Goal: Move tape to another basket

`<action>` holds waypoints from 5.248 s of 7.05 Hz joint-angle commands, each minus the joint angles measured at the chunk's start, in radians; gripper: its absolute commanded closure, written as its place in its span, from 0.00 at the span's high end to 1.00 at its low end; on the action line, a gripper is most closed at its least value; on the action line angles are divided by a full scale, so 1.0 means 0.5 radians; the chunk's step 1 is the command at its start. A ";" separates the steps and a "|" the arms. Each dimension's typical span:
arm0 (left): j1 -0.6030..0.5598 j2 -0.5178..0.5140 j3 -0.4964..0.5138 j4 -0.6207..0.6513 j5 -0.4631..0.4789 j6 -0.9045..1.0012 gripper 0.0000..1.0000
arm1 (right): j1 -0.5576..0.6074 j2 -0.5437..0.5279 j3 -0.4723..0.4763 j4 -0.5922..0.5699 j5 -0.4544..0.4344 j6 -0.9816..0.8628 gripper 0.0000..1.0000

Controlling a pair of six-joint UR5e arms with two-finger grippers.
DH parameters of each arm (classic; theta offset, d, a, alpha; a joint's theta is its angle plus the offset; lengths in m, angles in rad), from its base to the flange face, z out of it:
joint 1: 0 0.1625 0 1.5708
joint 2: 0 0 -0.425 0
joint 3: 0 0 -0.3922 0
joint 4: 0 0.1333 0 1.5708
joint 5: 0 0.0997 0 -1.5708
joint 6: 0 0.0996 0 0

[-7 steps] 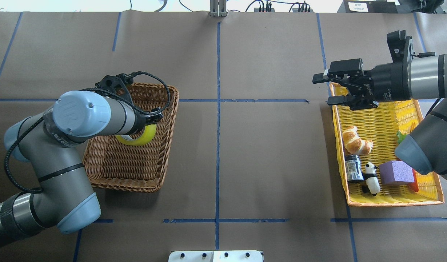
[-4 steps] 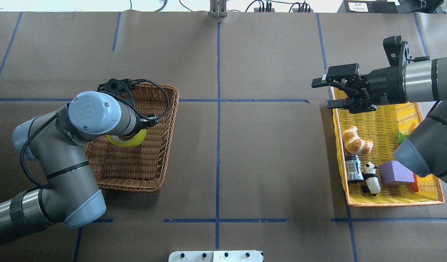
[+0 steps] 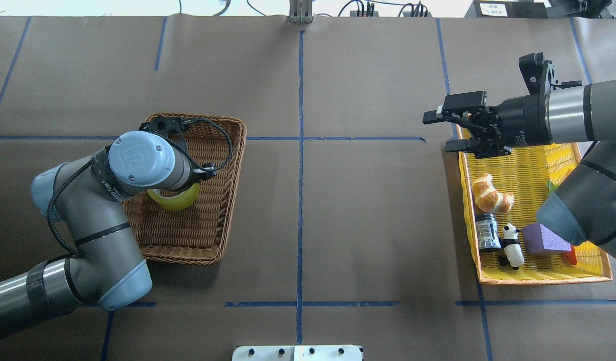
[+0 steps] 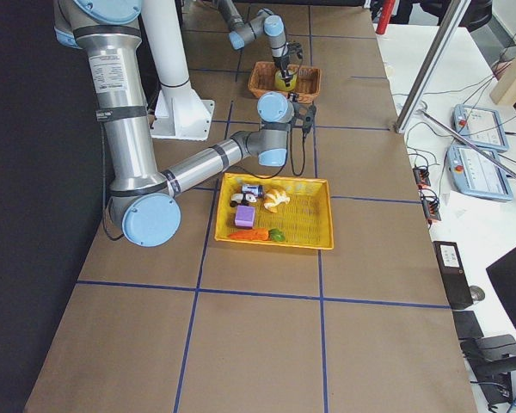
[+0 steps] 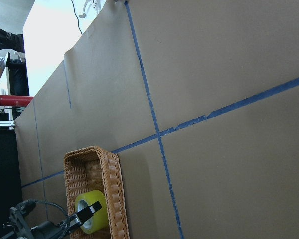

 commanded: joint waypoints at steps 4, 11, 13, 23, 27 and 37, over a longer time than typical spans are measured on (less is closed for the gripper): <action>-0.593 0.018 -0.356 0.216 -0.428 0.640 1.00 | 0.408 -0.065 0.026 -0.483 0.150 -0.556 1.00; -2.114 0.404 0.387 0.656 -1.319 3.632 1.00 | 1.442 -0.449 0.045 -2.558 0.399 -3.917 1.00; -2.123 0.496 0.487 0.793 -1.319 3.644 1.00 | 1.477 -0.436 0.173 -3.011 0.161 -4.083 1.00; -2.108 0.653 0.187 0.951 -1.328 3.436 1.00 | 1.308 -0.633 0.131 -2.994 0.184 -4.096 1.00; -2.105 0.717 0.076 0.862 -1.325 3.233 1.00 | 1.302 -0.633 0.131 -2.988 0.202 -4.096 1.00; -2.096 0.742 0.103 0.871 -1.319 3.251 1.00 | 1.305 -0.645 -0.001 -2.749 0.313 -4.074 1.00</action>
